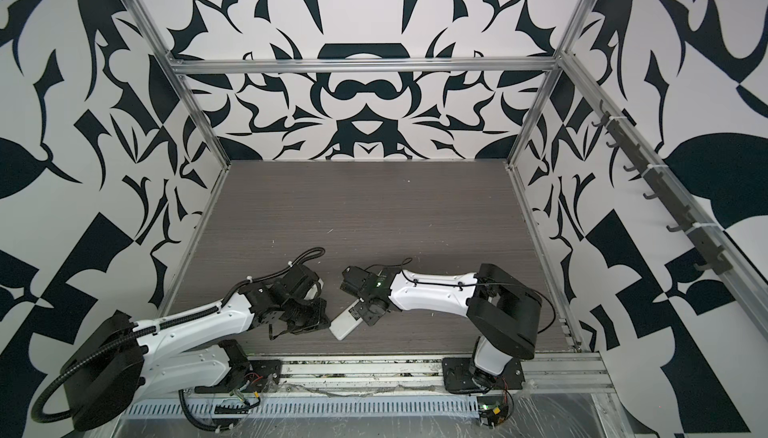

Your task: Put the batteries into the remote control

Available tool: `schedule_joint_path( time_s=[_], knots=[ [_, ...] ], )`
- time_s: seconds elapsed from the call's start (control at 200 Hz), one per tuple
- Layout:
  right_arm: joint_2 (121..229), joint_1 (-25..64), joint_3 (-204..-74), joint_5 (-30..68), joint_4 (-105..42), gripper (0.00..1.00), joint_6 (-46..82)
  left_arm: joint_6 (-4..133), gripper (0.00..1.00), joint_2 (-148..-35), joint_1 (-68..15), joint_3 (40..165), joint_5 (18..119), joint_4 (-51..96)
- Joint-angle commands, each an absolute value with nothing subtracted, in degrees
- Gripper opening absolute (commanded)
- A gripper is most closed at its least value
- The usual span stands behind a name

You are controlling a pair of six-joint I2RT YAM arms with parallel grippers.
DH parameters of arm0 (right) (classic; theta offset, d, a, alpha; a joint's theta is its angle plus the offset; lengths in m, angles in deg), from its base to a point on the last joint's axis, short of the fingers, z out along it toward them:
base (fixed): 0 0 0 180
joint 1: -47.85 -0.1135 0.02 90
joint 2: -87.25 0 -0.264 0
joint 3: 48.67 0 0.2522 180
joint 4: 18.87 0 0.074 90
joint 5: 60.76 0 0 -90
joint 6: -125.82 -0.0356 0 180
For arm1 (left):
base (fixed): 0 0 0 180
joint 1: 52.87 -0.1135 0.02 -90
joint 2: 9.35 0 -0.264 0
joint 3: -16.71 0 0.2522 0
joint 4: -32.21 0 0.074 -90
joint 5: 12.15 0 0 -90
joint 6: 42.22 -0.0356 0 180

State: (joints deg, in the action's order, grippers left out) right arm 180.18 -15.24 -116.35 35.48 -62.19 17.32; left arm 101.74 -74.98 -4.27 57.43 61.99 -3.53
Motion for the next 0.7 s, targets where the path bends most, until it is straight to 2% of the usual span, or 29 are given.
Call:
schedule_joint_path(
  time_s=[0.0, 0.395, 0.695],
  knots=[
    [178.3, -15.25, -115.19, 37.12, -60.71, 0.08, 15.26, 101.07, 0.0, -74.48, -4.53, 55.79, 62.65, -4.61],
    [178.67, -16.19, -114.29, 37.39, -57.85, 0.07, 13.59, 100.98, 0.0, -74.84, -4.53, 55.61, 62.56, -4.37],
    [176.7, -16.74, -112.38, 37.52, -55.44, 0.02, 13.18, 101.07, 0.0, -75.1, -4.53, 55.48, 62.65, -4.05]
  ],
)
